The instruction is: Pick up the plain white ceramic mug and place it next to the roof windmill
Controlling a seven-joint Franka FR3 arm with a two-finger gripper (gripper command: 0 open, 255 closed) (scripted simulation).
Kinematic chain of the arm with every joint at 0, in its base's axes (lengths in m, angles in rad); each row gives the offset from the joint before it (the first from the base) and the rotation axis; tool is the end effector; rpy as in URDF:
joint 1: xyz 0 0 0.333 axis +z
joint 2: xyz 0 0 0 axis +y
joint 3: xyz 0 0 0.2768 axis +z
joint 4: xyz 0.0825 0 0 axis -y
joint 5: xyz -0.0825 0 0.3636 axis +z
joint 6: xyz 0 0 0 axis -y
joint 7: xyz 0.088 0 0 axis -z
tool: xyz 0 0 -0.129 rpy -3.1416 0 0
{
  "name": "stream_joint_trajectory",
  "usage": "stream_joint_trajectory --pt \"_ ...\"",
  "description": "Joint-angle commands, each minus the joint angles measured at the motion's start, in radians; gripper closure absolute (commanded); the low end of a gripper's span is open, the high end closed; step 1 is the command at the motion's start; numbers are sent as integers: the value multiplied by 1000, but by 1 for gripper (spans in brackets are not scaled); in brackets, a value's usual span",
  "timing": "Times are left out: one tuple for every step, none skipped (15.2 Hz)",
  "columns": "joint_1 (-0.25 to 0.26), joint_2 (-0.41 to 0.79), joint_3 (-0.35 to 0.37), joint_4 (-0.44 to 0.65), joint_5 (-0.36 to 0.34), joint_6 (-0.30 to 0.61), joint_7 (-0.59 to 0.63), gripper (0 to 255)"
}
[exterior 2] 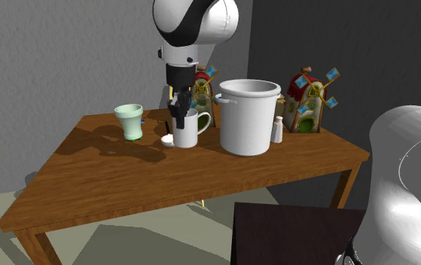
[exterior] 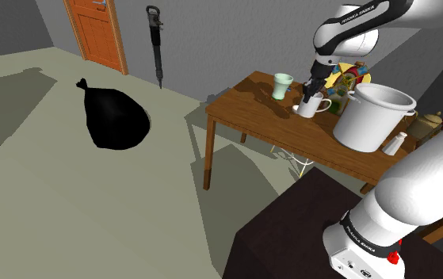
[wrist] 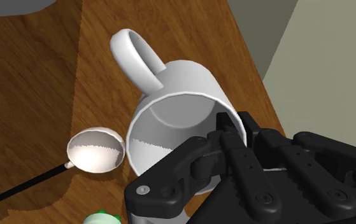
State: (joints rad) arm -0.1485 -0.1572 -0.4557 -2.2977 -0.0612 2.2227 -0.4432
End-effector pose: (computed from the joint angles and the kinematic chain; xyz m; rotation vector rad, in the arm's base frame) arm 0.3998 -0.2793 0.3634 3.1168 -0.1918 0.1063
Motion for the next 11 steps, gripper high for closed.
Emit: stream_joint_trajectory --pt "0 -11 3 19 -4 -30 4 255" --pt "0 -17 4 28 -7 -44 6 255" --pt "-1 -23 5 36 -9 -58 8 255" --pt "-1 -28 7 45 -11 -72 10 255" --pt "-1 -34 8 54 -13 -85 12 255" --pt "-1 -39 10 63 -15 -99 13 255" --pt "-1 -44 11 72 -16 -113 15 255" --pt "-1 -48 13 82 -18 -127 16 255" --pt "-1 -52 14 91 -19 -140 18 255" --pt "-1 -57 15 101 -20 -154 19 255" --pt "-1 -60 17 111 -21 -168 20 255"
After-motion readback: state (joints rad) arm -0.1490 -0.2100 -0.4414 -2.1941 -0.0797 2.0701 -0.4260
